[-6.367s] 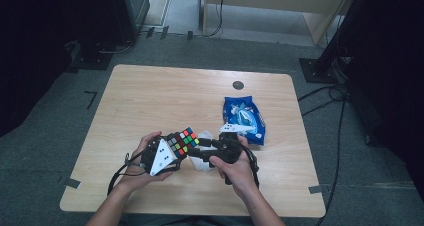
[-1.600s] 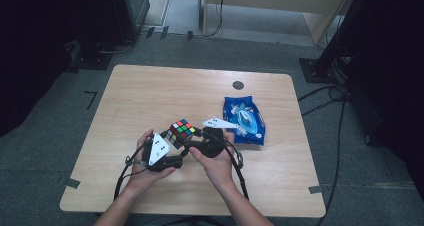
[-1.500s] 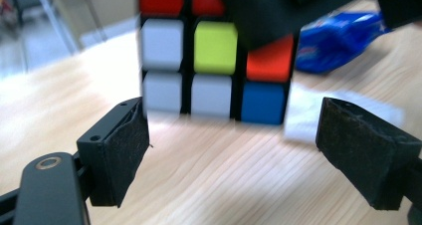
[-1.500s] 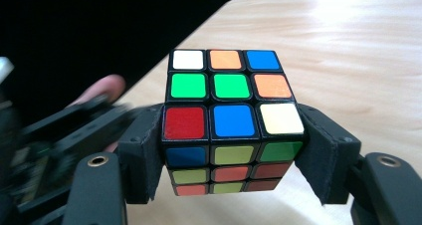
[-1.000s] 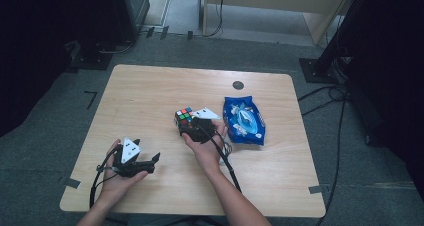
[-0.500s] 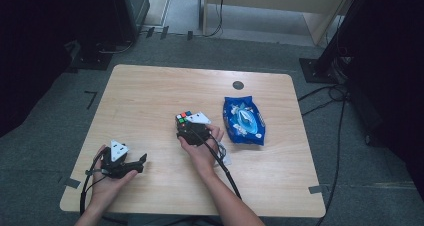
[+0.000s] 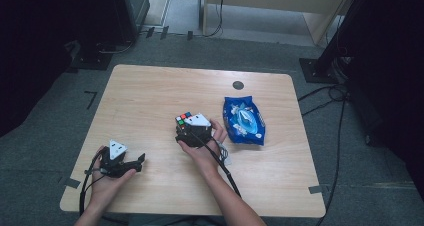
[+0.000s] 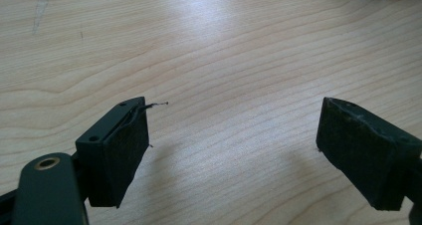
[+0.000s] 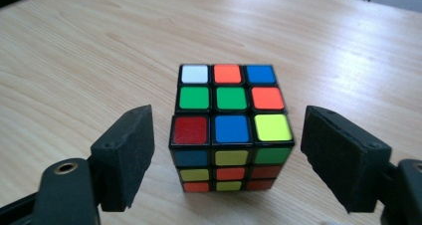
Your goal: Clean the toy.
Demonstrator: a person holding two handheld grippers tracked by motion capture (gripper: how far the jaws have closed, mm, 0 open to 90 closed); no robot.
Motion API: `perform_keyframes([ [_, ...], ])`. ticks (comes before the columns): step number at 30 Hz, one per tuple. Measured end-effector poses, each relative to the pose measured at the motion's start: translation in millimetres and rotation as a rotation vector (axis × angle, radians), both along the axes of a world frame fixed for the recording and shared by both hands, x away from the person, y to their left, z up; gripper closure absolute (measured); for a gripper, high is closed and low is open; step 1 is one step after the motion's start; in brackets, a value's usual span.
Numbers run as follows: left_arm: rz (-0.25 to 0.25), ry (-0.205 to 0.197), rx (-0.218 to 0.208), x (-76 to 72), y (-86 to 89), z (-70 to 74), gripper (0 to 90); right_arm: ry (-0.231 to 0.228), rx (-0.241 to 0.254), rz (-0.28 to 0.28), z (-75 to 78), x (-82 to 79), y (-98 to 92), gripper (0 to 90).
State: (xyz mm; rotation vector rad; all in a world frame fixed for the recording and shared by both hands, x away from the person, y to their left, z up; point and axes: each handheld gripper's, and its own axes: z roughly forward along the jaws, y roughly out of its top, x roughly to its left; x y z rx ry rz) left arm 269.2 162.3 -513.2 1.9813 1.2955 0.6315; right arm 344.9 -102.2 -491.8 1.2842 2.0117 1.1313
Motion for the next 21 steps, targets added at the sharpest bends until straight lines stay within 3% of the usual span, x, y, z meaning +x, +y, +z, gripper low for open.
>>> perform_keyframes([
  [6,-0.001,0.007,0.003,0.4,0.5,0.6,13.8,-0.033,0.019,0.051,27.8,-19.1,-20.9,18.0],
  [11,0.006,0.019,-0.002,1.6,0.6,1.4,13.8,-0.050,0.035,0.073,47.3,-38.4,-51.6,16.8],
  [15,0.005,0.022,0.010,2.7,-2.4,2.7,13.8,-0.036,0.029,0.054,52.7,-48.6,-73.0,17.2],
  [16,0.008,0.015,0.033,2.0,-4.0,4.1,13.8,-0.037,0.024,0.049,54.2,-57.5,-90.8,17.2],
  [17,0.008,0.015,0.033,2.0,-4.0,4.1,13.8,-0.037,0.024,0.049,54.2,-57.5,-90.8,17.2],
  [18,0.012,0.001,0.052,-0.2,-3.8,6.3,13.9,-0.037,0.019,0.046,54.3,-64.9,-105.6,17.1],
  [21,0.018,-0.003,0.055,-3.0,-1.0,8.8,13.9,-0.047,0.013,0.024,53.5,-76.9,-131.7,17.0],
])
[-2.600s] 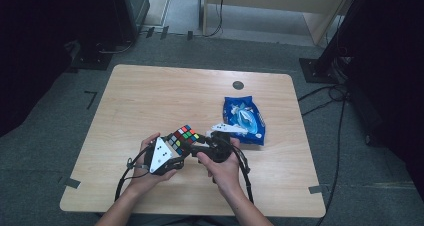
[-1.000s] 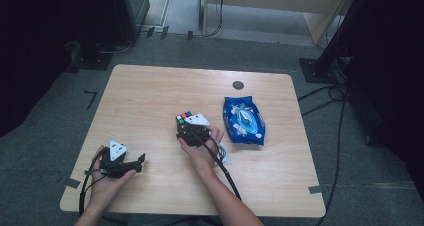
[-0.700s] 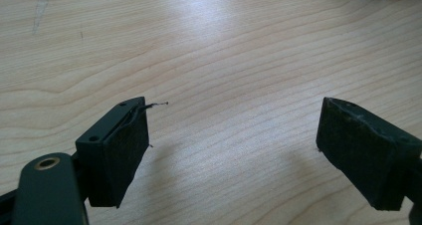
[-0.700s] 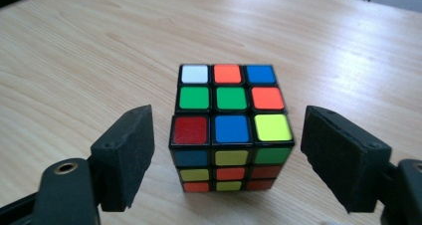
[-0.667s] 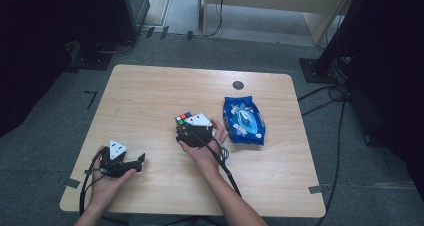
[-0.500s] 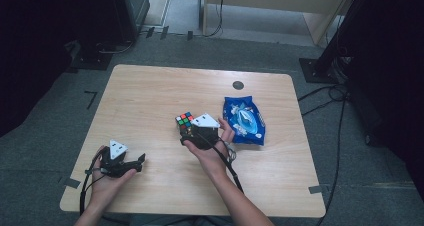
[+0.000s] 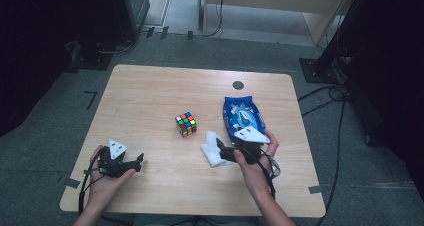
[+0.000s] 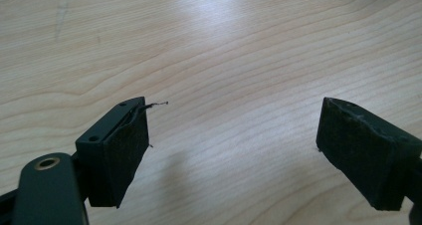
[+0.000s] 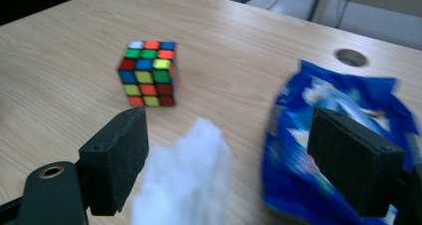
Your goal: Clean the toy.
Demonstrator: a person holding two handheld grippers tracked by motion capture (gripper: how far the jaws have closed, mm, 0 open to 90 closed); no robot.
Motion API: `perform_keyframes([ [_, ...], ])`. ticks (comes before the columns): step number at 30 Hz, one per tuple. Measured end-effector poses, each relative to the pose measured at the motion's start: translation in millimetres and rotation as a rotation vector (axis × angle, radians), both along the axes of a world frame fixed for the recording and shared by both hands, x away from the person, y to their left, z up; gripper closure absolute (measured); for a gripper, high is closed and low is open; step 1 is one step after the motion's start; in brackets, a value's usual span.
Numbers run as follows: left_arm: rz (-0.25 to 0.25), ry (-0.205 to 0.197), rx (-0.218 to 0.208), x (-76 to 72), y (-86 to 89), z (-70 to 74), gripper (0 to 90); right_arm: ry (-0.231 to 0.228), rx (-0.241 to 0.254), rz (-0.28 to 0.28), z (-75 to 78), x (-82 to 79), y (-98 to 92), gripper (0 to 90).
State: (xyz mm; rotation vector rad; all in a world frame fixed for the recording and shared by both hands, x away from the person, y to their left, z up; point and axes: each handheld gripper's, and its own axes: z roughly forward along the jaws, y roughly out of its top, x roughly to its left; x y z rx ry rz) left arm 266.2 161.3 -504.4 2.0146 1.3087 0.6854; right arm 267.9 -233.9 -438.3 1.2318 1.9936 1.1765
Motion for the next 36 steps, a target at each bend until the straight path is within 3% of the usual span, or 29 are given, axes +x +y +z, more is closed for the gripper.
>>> perform_keyframes([
  [5,0.001,0.022,-0.002,-13.8,16.9,-1.0,13.8,-0.002,-0.004,-0.048,-4.8,-17.2,-42.4,17.0],
  [7,0.014,0.025,-0.008,-16.0,20.5,-1.7,13.8,0.001,-0.004,-0.057,-6.3,-20.6,-50.0,17.0],
  [8,0.025,0.028,-0.011,-18.2,25.8,-2.0,13.8,0.005,-0.012,-0.077,-9.8,-27.7,-65.7,17.2],
  [13,0.046,0.026,-0.017,-24.1,36.4,-1.2,13.8,0.019,-0.004,-0.107,-16.9,-40.6,-92.0,17.4],
  [27,0.083,0.052,-0.012,-33.9,55.8,-10.2,13.8,0.064,-0.036,-0.197,-41.0,-60.0,-134.9,17.5],
  [33,0.084,0.045,0.003,-34.7,54.6,-11.6,13.6,0.120,-0.045,-0.256,-60.4,-65.5,-158.1,17.8],
  [36,0.085,0.042,-0.009,-34.3,55.4,-12.7,13.3,0.174,-0.044,-0.295,-74.3,-69.1,-166.6,18.6],
])
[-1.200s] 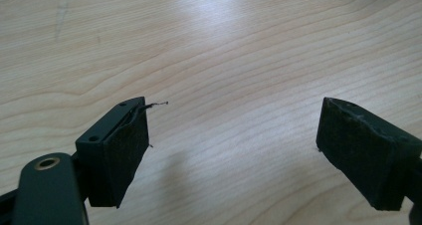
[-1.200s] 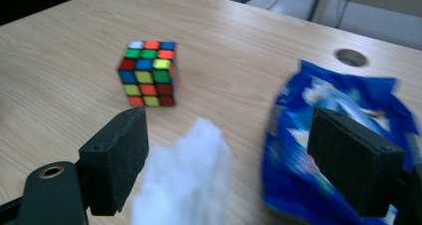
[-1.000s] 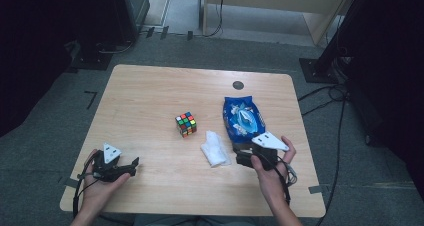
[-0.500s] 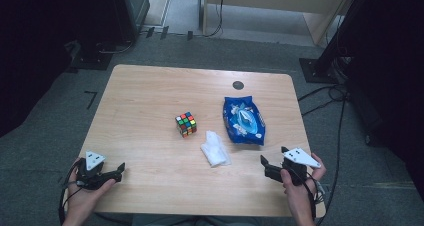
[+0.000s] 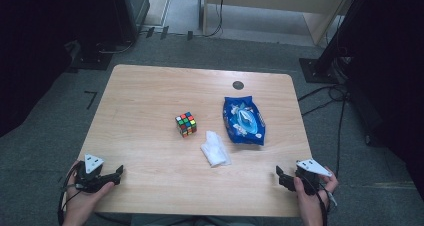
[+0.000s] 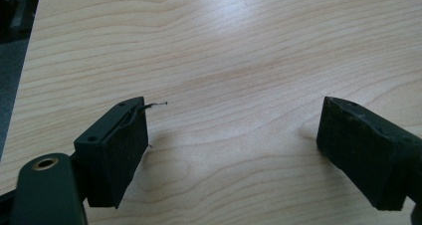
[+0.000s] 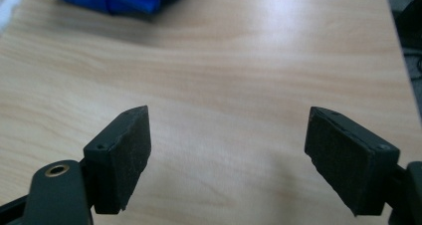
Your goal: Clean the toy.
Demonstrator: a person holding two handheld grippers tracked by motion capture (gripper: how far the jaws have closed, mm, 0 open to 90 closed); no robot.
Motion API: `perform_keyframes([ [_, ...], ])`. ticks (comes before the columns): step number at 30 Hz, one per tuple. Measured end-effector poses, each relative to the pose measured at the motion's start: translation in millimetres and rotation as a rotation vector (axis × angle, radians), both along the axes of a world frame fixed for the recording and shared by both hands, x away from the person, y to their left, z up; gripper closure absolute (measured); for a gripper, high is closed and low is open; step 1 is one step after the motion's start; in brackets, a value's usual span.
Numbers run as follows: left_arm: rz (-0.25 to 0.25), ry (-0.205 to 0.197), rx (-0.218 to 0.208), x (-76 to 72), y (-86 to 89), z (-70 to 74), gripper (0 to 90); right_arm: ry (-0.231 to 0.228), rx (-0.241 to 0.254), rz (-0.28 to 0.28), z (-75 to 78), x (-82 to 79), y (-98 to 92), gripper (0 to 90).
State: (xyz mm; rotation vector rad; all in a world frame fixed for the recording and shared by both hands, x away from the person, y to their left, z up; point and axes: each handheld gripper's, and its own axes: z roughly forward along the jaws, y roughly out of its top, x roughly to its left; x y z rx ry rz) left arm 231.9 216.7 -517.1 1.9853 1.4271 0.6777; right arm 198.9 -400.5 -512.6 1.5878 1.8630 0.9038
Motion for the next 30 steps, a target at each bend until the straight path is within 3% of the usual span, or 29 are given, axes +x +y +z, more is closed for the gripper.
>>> perform_keyframes([
  [3,-0.005,0.008,-0.009,1.2,0.7,0.0,13.3,0.017,-0.006,0.004,-6.1,-0.8,-0.8,18.1],
  [4,-0.012,0.020,-0.026,2.8,1.8,-0.1,13.3,0.039,-0.037,0.003,-11.7,0.9,-1.6,16.4],
  [6,-0.015,0.031,-0.045,4.5,3.6,-0.4,13.1,0.042,-0.025,-0.001,-12.0,2.1,-4.7,16.4],
  [15,-0.019,0.033,-0.044,6.6,3.5,-0.3,13.1,0.055,-0.013,0.013,-12.6,4.2,-8.5,12.8],
  [18,-0.021,0.032,-0.046,7.3,3.3,-0.5,13.0,0.093,-0.019,0.000,-13.7,7.5,-8.3,0.0],
  [30,-0.022,0.033,-0.043,8.4,3.2,-0.4,13.0,0.090,-0.017,-0.004,-13.9,8.4,-9.1,0.0],
])
